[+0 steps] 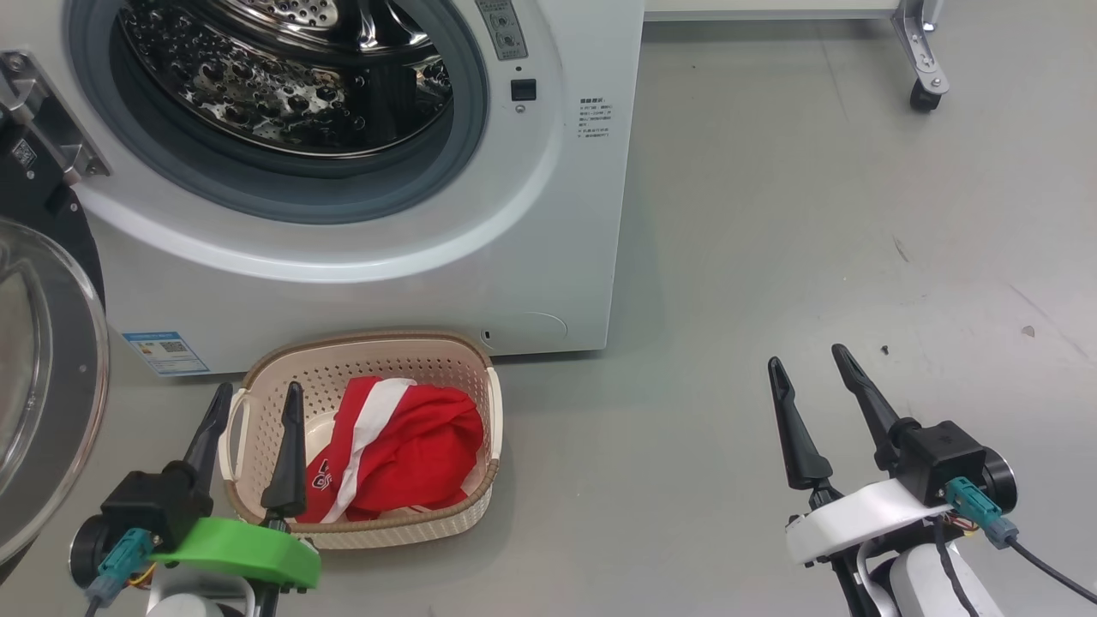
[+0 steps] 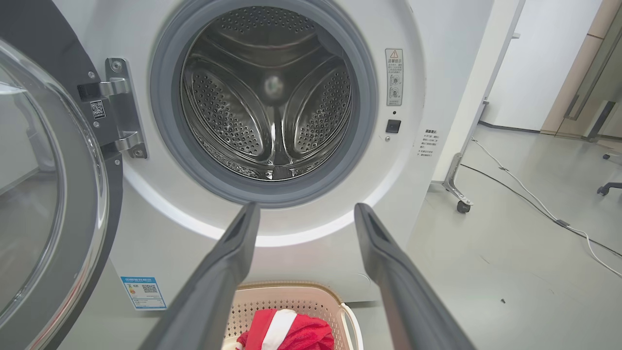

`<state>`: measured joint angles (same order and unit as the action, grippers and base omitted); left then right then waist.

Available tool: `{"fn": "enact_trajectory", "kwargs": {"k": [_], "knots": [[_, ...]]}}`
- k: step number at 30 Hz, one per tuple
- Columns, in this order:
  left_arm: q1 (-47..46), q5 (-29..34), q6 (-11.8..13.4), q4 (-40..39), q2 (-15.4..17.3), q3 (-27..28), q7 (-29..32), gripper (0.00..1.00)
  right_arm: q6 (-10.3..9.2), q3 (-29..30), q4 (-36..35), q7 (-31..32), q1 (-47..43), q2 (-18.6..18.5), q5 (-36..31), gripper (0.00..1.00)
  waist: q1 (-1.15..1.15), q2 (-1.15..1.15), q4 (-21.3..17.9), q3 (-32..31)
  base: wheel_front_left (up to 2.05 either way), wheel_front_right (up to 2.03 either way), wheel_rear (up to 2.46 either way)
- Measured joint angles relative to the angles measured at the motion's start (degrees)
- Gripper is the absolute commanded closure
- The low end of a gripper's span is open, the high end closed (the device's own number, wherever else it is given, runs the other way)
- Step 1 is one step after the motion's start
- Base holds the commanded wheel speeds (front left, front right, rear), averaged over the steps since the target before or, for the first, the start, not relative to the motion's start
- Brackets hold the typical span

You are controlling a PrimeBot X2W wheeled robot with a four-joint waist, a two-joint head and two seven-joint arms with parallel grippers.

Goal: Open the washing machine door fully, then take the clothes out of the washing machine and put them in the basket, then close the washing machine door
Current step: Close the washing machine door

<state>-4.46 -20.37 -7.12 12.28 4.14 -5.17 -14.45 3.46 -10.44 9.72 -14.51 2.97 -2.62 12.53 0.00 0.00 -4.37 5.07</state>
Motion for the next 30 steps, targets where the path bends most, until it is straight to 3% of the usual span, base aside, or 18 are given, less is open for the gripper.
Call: {"fn": "enact_trajectory", "kwargs": {"k": [30], "knots": [[0.0, 1.1, 0.0, -0.3, -0.1, 0.6, 0.0, 0.0, -0.03, -0.5, 0.1, 0.0, 0.0, 0.0, 0.2, 0.0, 0.0, 0.0, 0.1, 1.0, -0.44, 0.75, -0.31]]}}
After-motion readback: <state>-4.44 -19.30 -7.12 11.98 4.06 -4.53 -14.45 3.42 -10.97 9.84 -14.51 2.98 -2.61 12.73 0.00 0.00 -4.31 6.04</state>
